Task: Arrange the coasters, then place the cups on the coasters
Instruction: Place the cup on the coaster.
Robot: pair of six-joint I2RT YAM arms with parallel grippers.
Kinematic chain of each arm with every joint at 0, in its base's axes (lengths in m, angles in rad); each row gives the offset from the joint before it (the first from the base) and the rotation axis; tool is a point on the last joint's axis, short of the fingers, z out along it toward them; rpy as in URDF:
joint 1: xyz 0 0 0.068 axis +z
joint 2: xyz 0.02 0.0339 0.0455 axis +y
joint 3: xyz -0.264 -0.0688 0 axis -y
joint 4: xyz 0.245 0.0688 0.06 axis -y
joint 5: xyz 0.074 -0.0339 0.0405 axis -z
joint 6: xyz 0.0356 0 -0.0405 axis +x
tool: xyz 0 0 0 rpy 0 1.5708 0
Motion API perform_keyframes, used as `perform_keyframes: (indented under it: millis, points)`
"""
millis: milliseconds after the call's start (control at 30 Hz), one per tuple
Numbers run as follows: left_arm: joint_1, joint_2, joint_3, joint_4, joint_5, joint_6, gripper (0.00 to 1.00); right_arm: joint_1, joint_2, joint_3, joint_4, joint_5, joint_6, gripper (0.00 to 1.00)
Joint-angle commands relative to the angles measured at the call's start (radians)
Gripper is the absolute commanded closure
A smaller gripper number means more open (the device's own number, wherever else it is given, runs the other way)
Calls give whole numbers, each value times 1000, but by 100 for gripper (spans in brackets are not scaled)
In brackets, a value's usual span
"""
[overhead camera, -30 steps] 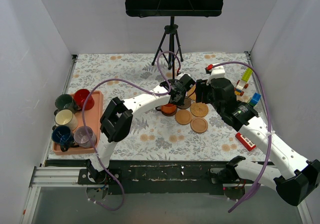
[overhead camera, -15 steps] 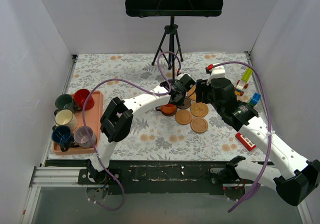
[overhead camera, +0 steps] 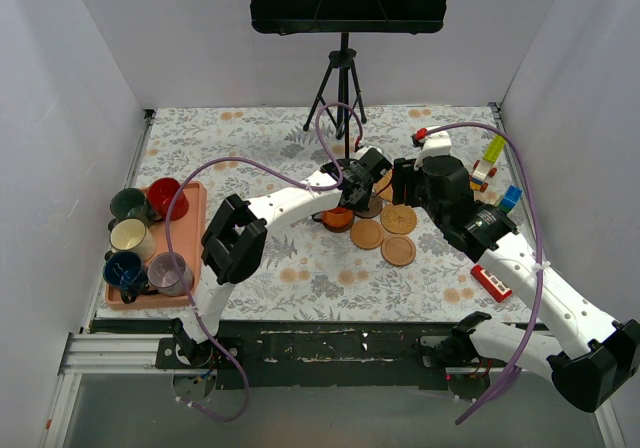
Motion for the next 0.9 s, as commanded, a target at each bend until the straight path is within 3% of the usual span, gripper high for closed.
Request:
perform_keyframes:
  millis: [0,67,267,567,767,867]
  points:
    - [-2,0,44,6,-11,0,100,-8,-10,38,15,6,7,31]
    - [-2,3,47,-2,-19,-4,98,-8,-11,39,17,7,6,31]
    - [-4,-2,48,-11,-31,-12,81,-10,-14,36,17,6,7,31]
    - [-2,-9,53,-13,-47,-13,69,-10,-17,35,17,7,9,31]
    - [-2,-29,42,1,-44,-13,53,-10,-25,35,17,20,9,31]
    - [-2,-52,34,18,-42,-18,52,-10,-33,30,21,30,13,30]
